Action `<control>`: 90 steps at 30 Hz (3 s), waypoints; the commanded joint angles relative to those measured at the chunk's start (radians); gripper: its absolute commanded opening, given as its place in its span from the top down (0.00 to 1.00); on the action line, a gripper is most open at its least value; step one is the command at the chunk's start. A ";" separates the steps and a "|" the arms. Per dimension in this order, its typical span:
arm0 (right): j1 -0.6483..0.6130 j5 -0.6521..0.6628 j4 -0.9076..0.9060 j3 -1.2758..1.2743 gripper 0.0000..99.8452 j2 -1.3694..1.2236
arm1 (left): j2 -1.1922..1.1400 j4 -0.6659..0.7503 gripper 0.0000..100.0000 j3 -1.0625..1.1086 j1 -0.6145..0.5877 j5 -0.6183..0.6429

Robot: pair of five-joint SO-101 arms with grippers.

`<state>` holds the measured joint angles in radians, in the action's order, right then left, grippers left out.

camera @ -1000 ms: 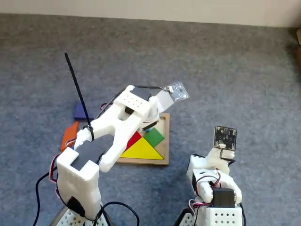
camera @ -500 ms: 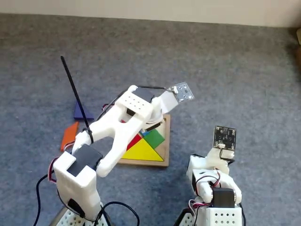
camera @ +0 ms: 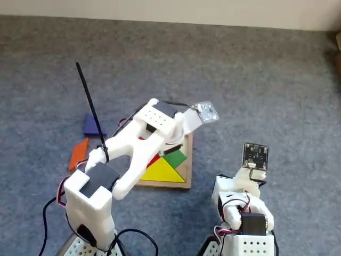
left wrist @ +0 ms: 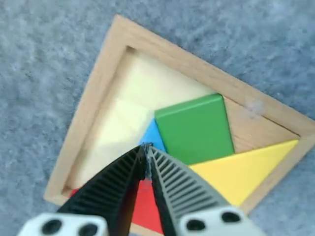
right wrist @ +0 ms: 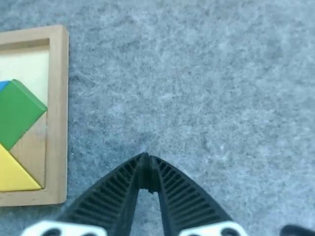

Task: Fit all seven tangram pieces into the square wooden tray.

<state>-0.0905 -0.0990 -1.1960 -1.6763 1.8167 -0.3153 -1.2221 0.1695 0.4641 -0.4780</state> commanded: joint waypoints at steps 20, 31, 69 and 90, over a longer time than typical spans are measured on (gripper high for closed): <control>0.012 0.008 0.018 -0.124 0.99 0.010 | 0.495 -0.247 0.93 -0.047 -0.412 0.008; 0.012 0.008 0.018 -0.124 0.99 0.010 | 0.492 -0.227 0.72 0.082 -0.773 0.005; 0.012 0.008 0.018 -0.124 0.99 0.010 | -0.033 0.023 0.92 0.105 -0.920 0.006; 0.012 0.008 0.018 -0.124 0.99 0.010 | 0.371 -0.140 0.94 0.090 -0.533 0.002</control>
<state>-0.0905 -0.0990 -1.1960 -1.6763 1.8167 0.0069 -1.3617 0.2969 -0.1419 -0.4733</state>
